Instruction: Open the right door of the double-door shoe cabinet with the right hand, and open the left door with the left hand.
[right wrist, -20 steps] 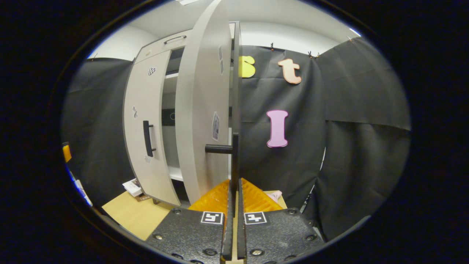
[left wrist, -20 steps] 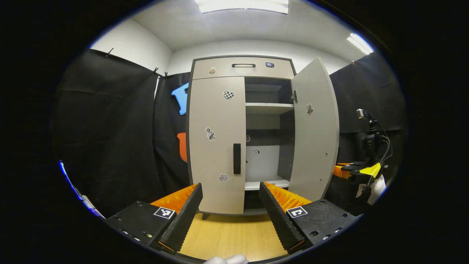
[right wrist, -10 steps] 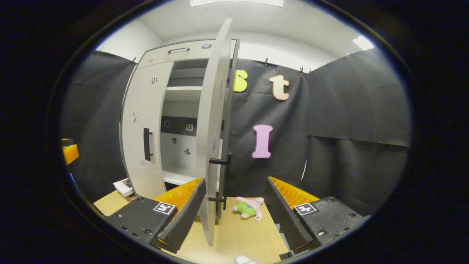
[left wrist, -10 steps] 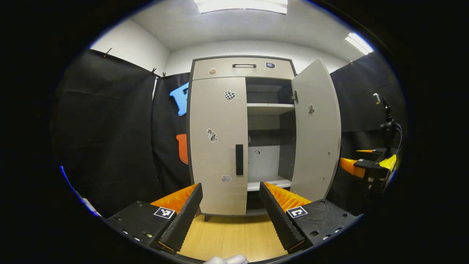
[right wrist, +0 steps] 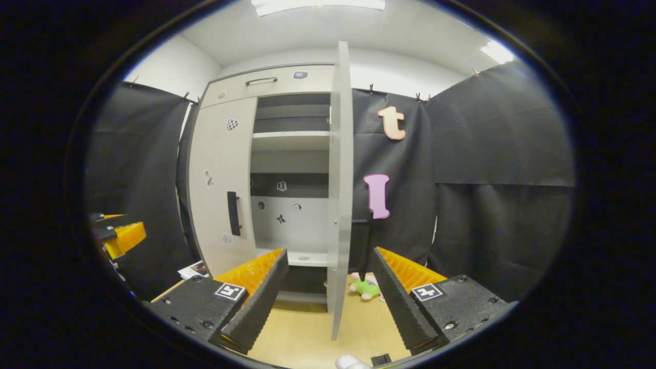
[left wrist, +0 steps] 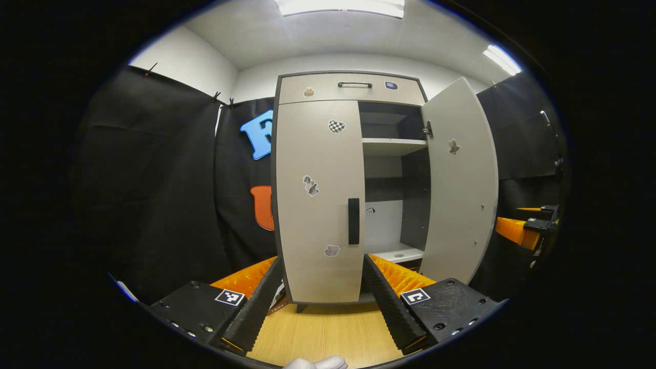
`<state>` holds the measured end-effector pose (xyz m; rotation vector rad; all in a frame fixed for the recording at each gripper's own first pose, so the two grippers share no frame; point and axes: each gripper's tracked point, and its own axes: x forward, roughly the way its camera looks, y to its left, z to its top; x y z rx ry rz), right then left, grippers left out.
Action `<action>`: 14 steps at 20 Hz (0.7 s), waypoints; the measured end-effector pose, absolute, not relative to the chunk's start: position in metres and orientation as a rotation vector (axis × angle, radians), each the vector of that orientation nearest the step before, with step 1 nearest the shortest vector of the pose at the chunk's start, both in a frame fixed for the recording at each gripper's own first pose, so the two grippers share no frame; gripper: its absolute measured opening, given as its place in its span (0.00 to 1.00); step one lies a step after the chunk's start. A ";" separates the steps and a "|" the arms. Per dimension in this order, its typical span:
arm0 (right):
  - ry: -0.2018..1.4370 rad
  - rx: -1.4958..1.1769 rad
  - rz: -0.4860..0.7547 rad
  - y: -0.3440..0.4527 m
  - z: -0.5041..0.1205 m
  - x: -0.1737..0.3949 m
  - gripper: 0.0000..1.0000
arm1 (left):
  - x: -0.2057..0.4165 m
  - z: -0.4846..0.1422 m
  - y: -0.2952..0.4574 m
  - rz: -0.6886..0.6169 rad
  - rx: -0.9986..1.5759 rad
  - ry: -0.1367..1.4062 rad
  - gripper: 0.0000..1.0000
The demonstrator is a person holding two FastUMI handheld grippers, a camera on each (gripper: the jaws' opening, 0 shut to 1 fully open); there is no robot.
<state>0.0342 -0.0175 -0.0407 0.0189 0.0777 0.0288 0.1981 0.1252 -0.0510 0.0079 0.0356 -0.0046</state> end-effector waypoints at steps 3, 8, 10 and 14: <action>0.077 0.040 0.048 0.007 -0.041 0.028 1.00 | 0.213 -0.059 0.131 -0.014 0.006 0.043 0.95; 0.067 0.073 0.078 0.042 -0.042 0.019 1.00 | 0.250 -0.057 0.125 -0.042 -0.001 0.009 0.95; 0.072 0.076 0.085 0.051 -0.043 0.016 1.00 | 0.270 -0.053 0.120 -0.049 0.007 -0.013 0.95; 0.083 0.057 0.073 0.056 -0.046 0.015 1.00 | 0.314 -0.046 0.104 -0.063 0.001 -0.038 0.95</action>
